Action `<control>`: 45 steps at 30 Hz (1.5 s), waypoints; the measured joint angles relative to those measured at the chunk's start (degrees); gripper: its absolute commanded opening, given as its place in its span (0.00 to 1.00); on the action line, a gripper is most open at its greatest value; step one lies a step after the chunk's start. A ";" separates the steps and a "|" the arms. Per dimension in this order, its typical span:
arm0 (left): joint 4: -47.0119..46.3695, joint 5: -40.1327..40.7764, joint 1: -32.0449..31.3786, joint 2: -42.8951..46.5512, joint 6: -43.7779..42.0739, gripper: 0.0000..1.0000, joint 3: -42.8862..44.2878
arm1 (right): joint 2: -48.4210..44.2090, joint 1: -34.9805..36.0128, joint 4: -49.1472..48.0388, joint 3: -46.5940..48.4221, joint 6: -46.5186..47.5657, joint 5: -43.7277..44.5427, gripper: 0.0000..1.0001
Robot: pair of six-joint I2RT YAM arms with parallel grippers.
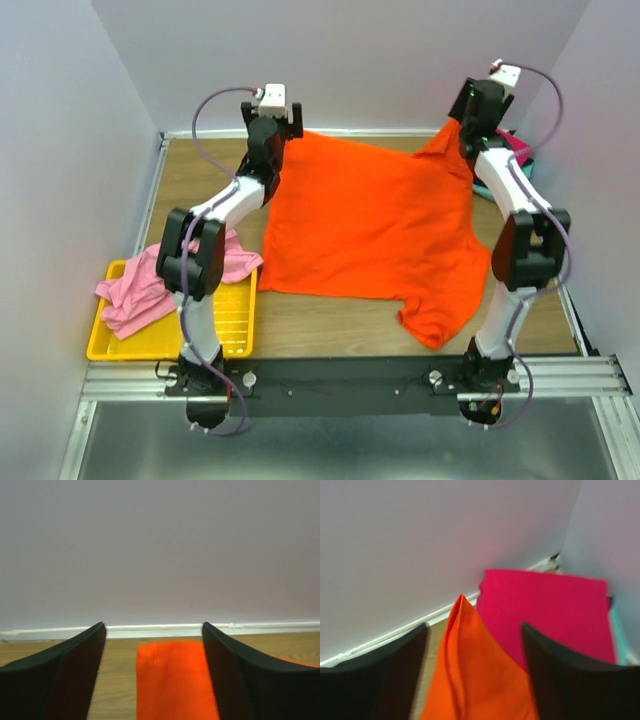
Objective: Fold and stack the t-shirts
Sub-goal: Flatten the tshirt out
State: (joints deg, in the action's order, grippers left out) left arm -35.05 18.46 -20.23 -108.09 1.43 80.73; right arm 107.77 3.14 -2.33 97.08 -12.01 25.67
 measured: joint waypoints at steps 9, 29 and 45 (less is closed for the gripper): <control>4.31 0.15 -1.36 -2.12 0.22 0.98 4.68 | 2.05 -0.15 1.66 -2.43 -1.81 -2.58 1.00; 7.50 -6.05 -4.72 11.96 13.62 0.95 -21.11 | -21.81 1.81 2.75 -42.23 -15.04 -13.66 1.00; 16.94 -8.26 -5.31 -3.50 17.35 0.95 -12.94 | -9.25 4.17 5.77 -39.58 -18.08 -17.16 1.00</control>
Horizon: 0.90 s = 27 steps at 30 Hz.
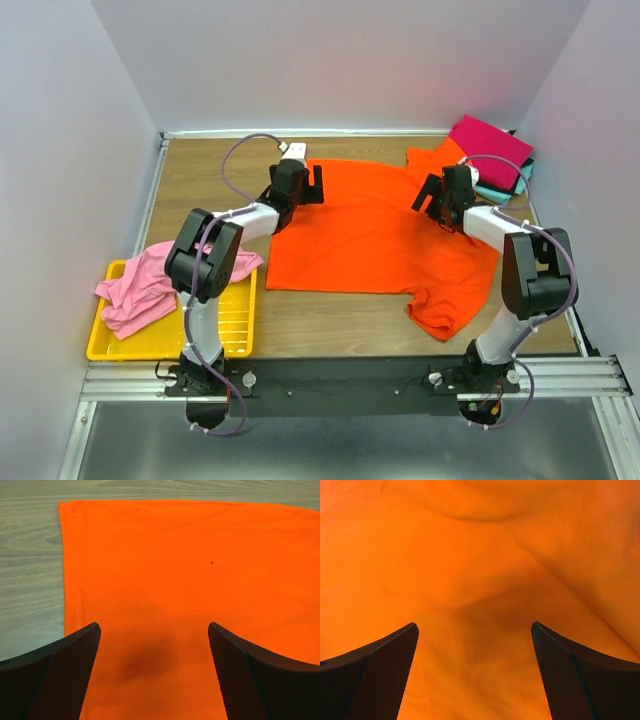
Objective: Fold and stack the t-shirts
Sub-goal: Flatten the tshirt out
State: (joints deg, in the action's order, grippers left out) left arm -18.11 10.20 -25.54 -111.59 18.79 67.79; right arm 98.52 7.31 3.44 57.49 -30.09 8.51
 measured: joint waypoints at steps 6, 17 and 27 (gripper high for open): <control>4.15 0.02 -0.07 -3.50 1.29 0.95 5.18 | 3.50 0.00 0.42 3.37 -0.70 -0.81 1.00; 9.25 -1.07 -0.02 -8.72 2.23 0.95 9.64 | 8.24 0.00 1.81 7.17 -1.88 0.07 1.00; 10.12 -4.98 1.57 -9.88 2.78 0.88 10.62 | 12.55 -0.31 2.21 12.13 -2.10 -0.07 1.00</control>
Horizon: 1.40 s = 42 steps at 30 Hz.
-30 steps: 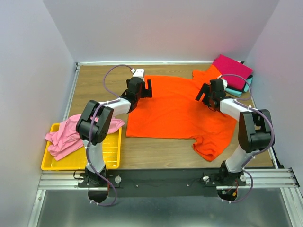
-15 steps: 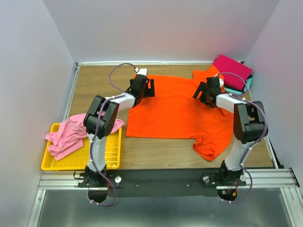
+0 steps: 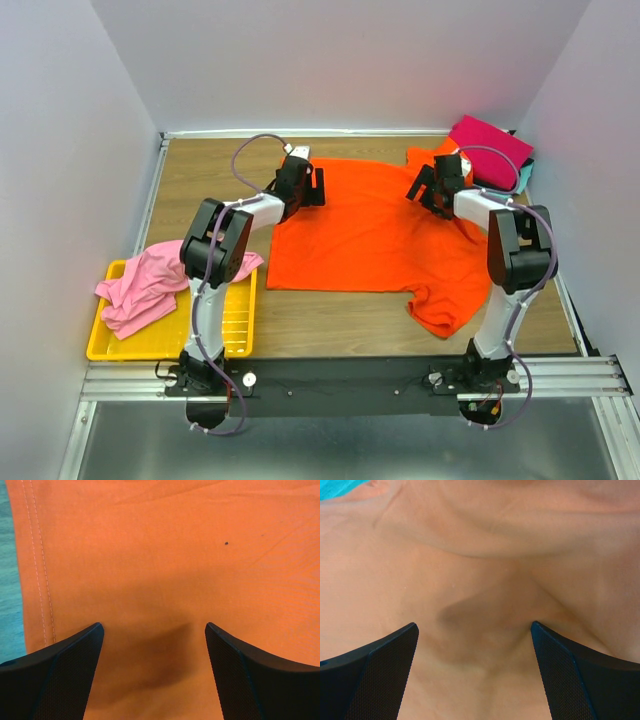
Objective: Fold and stack the t-shirts
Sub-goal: Flatten the tshirt out
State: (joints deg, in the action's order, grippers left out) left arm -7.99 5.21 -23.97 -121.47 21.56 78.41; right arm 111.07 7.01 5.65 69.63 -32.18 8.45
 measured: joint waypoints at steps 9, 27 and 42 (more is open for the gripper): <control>0.04 -3.87 2.16 -3.41 0.59 0.85 5.01 | 3.41 -1.42 -0.26 4.42 -0.26 -1.66 1.00; 4.35 -1.46 2.16 4.81 -0.98 0.79 1.68 | -3.82 0.96 0.85 -0.61 2.95 -4.63 1.00; -0.68 3.08 -6.73 10.64 -0.72 0.79 -13.00 | -12.41 13.49 0.79 -15.37 0.72 3.04 1.00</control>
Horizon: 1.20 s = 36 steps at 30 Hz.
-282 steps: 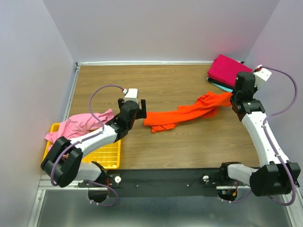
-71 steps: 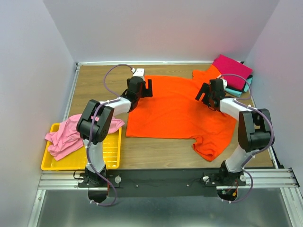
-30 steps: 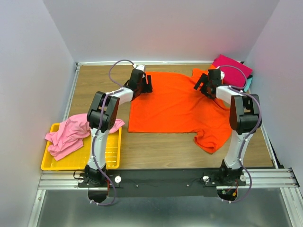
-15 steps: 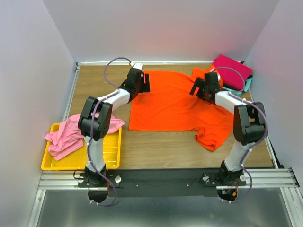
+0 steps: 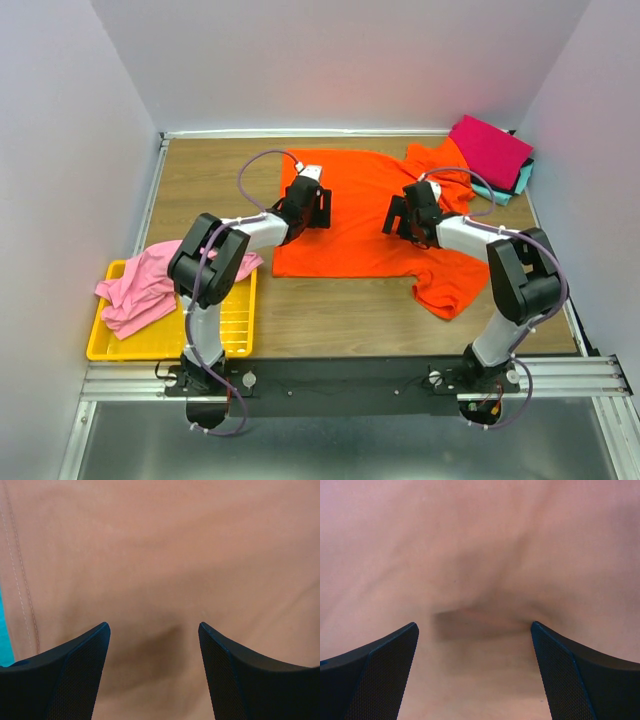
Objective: Fold and stack the t-shirts
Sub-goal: Flatten the tshirt out, then fold the tshirt
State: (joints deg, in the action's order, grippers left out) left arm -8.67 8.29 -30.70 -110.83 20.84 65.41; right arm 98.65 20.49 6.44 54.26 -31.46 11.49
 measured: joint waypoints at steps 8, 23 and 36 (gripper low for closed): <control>-1.14 -2.43 1.55 -2.47 0.24 0.79 0.98 | 6.23 -0.02 -0.94 6.60 0.72 1.84 1.00; -1.40 -8.81 6.05 -9.18 0.17 0.79 10.23 | 14.84 -2.10 -1.86 17.44 2.75 0.59 1.00; 2.54 -1.81 6.05 -4.31 0.24 0.87 11.41 | 13.64 -2.99 1.25 18.27 5.16 -1.29 1.00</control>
State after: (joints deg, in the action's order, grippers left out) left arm -6.13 6.48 -24.64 -115.13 21.08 76.82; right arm 112.29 17.50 7.68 72.53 -26.30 10.20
